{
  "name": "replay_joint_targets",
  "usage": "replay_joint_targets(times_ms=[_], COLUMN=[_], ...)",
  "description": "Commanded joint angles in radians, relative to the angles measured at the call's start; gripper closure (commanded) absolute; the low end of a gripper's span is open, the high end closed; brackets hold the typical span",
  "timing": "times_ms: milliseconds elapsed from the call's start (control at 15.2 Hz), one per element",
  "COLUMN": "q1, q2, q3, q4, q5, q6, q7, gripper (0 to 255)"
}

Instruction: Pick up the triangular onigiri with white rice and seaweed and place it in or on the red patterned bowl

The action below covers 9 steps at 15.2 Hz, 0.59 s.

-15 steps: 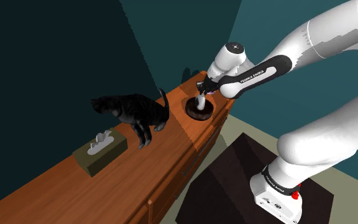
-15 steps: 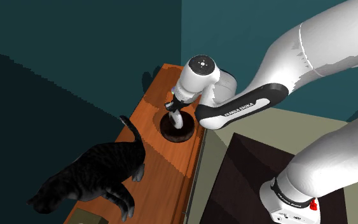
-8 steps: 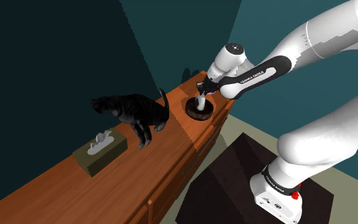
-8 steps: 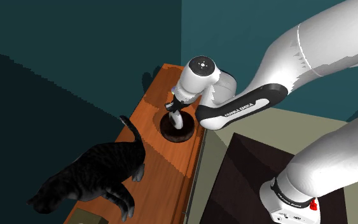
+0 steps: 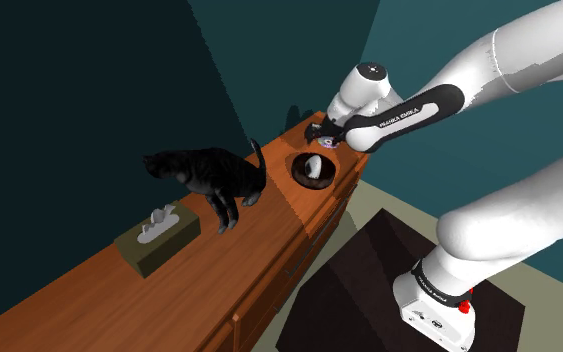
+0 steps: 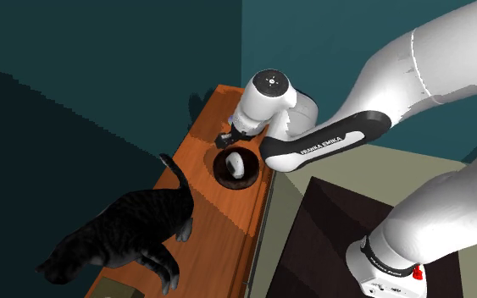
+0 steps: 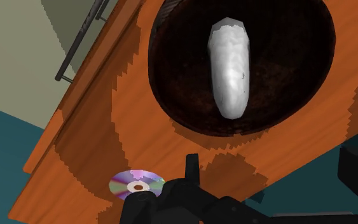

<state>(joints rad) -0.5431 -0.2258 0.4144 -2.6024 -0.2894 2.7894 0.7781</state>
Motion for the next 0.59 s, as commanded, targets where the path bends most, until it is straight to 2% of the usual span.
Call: replay_joint_targets(times_ms=[0, 66, 528], q1=[0.049, 0.070, 0.071], q2=[-0.077, -0.107, -0.107], q3=[-0.031, -0.045, -0.046], q4=[-0.017, -0.019, -0.019], q5=[0.083, 0.107, 0.106], q6=[-0.055, -0.083, -0.083], q7=[-0.062, -0.079, -0.079], gripper=[0, 0, 0])
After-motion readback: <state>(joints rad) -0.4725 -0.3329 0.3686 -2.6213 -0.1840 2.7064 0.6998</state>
